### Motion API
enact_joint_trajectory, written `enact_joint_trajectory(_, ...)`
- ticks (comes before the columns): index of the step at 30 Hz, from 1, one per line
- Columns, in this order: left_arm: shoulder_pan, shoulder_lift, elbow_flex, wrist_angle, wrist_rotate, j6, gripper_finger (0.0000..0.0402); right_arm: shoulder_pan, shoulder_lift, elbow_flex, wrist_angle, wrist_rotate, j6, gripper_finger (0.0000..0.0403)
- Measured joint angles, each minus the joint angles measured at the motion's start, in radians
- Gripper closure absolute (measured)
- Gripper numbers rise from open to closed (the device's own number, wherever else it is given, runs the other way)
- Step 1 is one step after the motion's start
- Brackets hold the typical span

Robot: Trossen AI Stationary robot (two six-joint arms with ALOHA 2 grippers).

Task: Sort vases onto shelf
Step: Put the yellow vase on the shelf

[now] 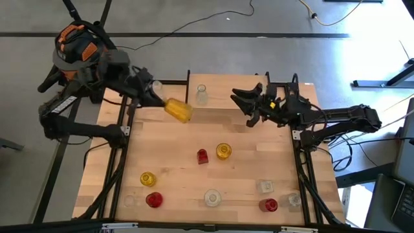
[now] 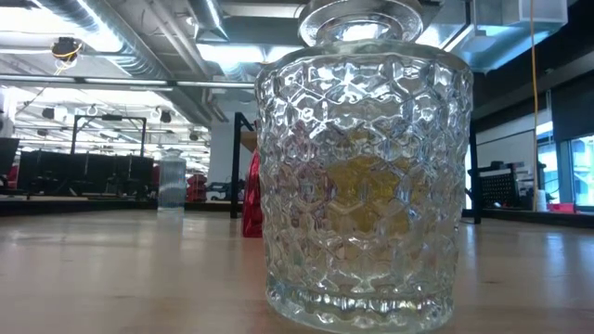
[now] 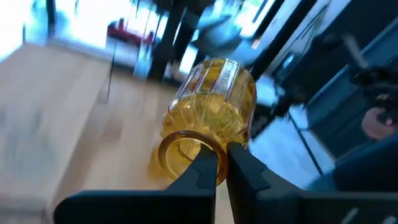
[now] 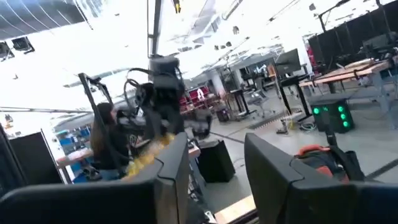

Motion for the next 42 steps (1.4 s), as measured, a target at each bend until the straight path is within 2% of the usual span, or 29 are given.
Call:
enact_joint_trajectory(2, -0.054, 0.029, 0.034, 0.035, -0.05, 0.003, 0.0394, 0.0, 0.025, 0.069, -0.092, -0.007, -0.001, 0.0277)
enact_joint_trajectory(5, -0.131, 0.11, 0.112, -0.082, -0.179, 0.066, 0.0395, -0.003, 0.078, 0.233, -0.387, -0.014, -0.006, 0.0246)
enact_joint_trajectory(8, -0.193, 0.221, 0.201, -0.25, -0.31, 0.153, 0.0395, -0.008, 0.162, 0.442, -0.724, -0.014, -0.011, 0.0196)
enact_joint_trajectory(11, -0.245, 0.322, 0.294, -0.365, -0.428, 0.223, 0.0395, -0.009, 0.264, 0.646, -0.976, -0.048, -0.057, 0.0138)
enact_joint_trajectory(16, -0.332, 0.459, 0.425, -0.436, -0.636, 0.333, 0.0395, -0.008, 0.437, 0.934, -1.242, -0.171, -0.086, 0.0064)
enact_joint_trajectory(21, -0.425, 0.514, 0.504, -0.435, -0.756, 0.429, 0.0395, -0.008, 0.595, 1.13, -1.452, -0.271, -0.111, 0.0035)
enact_joint_trajectory(24, -0.477, 0.517, 0.509, -0.422, -0.803, 0.483, 0.0395, -0.008, 0.661, 1.19, -1.526, -0.313, -0.112, 0.0033)
enact_joint_trajectory(27, -0.516, 0.516, 0.509, -0.417, -0.805, 0.492, 0.0395, -0.008, 0.706, 1.21, -1.563, -0.329, -0.112, 0.0038)
enact_joint_trajectory(35, -0.592, 0.543, 0.509, -0.421, -0.838, 0.504, 0.0395, -0.008, 0.768, 1.211, -1.545, -0.446, -0.113, 0.0049)
enact_joint_trajectory(40, -0.616, 0.581, 0.509, -0.428, -0.844, 0.505, 0.0395, -0.008, 0.772, 1.211, -1.508, -0.476, -0.134, 0.0052)
enact_joint_trajectory(42, -0.624, 0.588, 0.509, -0.428, -0.852, 0.504, 0.0395, -0.008, 0.775, 1.211, -1.513, -0.491, -0.136, 0.0064)
